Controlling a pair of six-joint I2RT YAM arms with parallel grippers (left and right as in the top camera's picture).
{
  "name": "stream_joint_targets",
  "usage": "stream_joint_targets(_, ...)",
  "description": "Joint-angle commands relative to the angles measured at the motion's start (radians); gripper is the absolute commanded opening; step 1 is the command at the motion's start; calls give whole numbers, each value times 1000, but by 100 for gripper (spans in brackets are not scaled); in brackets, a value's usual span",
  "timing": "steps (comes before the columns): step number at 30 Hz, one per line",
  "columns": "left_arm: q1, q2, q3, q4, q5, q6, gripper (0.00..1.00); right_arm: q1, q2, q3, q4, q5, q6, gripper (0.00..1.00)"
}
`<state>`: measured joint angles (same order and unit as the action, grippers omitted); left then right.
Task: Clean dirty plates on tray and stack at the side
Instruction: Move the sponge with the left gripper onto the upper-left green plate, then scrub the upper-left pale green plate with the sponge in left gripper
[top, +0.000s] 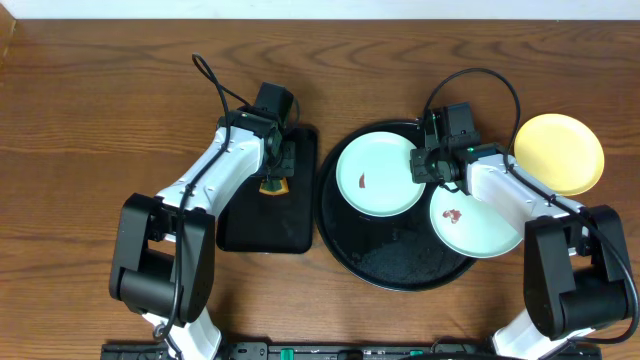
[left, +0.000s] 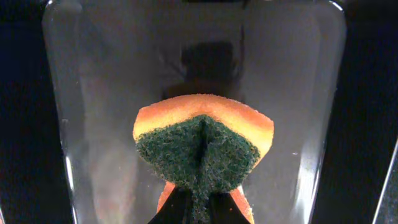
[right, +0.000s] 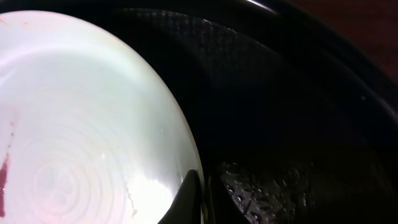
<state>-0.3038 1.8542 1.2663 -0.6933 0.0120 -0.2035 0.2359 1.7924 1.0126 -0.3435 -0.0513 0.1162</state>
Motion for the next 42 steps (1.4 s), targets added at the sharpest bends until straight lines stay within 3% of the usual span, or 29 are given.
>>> stream_joint_targets(1,-2,-21,35,10,-22,52,8,-6,-20,12,-6,43,16,1)
stream_joint_targets(15,-85,-22,251,-117,-109,53,7,-5,-10,0,-8,43,0,1)
stream_joint_targets(24,-240,9,254,-1,-23,49,7,-5,-10,0,-8,43,-1,1)
stream_joint_targets(29,-290,65,251,14,-23,-17,8,-5,-10,0,-9,35,-1,1)
stream_joint_targets(42,-315,179,247,97,37,-18,8,3,-10,0,-8,35,-1,1)
